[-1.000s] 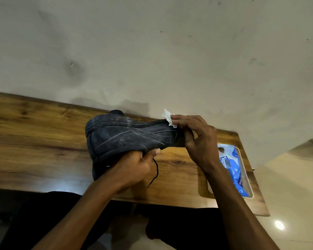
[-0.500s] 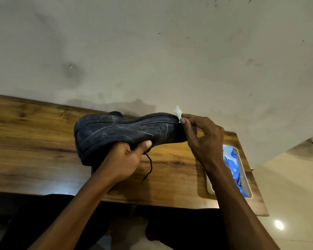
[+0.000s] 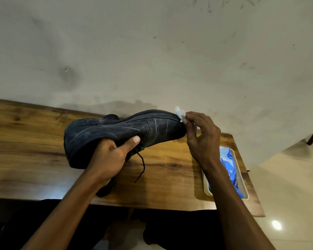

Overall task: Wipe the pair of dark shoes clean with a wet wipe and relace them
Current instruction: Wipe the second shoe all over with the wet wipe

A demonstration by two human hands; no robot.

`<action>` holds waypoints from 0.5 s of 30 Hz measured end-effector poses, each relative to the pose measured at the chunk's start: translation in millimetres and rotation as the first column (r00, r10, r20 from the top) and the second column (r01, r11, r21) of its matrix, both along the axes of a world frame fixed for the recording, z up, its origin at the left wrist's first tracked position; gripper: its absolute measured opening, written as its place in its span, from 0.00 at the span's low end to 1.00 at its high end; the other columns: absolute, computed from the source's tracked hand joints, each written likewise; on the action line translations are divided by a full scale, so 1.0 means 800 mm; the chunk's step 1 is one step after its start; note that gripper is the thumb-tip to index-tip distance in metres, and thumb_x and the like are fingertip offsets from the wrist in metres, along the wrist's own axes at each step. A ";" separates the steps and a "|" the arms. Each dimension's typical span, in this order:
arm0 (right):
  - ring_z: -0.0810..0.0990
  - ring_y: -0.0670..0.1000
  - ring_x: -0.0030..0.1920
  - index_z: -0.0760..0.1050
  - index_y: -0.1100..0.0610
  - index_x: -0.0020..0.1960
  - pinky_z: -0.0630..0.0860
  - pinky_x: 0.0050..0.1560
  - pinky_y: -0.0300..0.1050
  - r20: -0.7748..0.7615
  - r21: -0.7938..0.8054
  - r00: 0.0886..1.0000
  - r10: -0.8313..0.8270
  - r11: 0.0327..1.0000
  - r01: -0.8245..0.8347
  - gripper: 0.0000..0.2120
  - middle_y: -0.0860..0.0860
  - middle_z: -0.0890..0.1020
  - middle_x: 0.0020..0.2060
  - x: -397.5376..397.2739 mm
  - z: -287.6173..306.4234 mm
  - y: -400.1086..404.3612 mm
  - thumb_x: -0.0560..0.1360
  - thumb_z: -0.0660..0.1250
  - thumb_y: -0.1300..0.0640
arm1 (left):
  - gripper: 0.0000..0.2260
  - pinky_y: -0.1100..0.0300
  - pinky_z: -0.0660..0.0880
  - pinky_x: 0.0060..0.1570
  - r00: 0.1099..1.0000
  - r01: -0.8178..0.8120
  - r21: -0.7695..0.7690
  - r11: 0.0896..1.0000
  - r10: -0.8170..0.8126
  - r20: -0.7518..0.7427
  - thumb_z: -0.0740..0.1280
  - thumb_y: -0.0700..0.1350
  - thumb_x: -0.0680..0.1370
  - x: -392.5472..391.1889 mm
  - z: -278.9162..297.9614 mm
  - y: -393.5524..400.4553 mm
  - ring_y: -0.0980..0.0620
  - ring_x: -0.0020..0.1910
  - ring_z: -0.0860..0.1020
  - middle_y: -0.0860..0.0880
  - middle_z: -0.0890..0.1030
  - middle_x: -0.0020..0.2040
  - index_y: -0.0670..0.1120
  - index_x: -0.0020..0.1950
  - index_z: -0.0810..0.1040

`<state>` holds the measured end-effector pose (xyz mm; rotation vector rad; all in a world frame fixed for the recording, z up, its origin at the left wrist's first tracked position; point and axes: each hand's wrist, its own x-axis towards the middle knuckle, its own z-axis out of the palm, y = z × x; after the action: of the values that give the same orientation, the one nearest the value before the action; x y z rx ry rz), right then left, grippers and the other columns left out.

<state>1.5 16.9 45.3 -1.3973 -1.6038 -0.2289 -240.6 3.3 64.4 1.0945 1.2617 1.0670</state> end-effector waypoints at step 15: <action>0.84 0.45 0.51 0.82 0.55 0.56 0.80 0.52 0.38 -0.397 -0.128 0.906 0.146 0.969 -0.212 0.12 0.50 0.85 0.50 0.002 0.007 -0.011 0.79 0.68 0.68 | 0.12 0.66 0.79 0.50 0.911 0.126 0.021 0.992 -0.124 0.393 0.68 0.40 0.68 -0.018 0.009 0.012 0.56 0.51 0.84 0.51 0.87 0.48 0.41 0.51 0.81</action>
<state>3.0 8.5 51.2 -1.3113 -1.4309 0.2848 -255.3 12.8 71.3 0.8863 0.8600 1.1182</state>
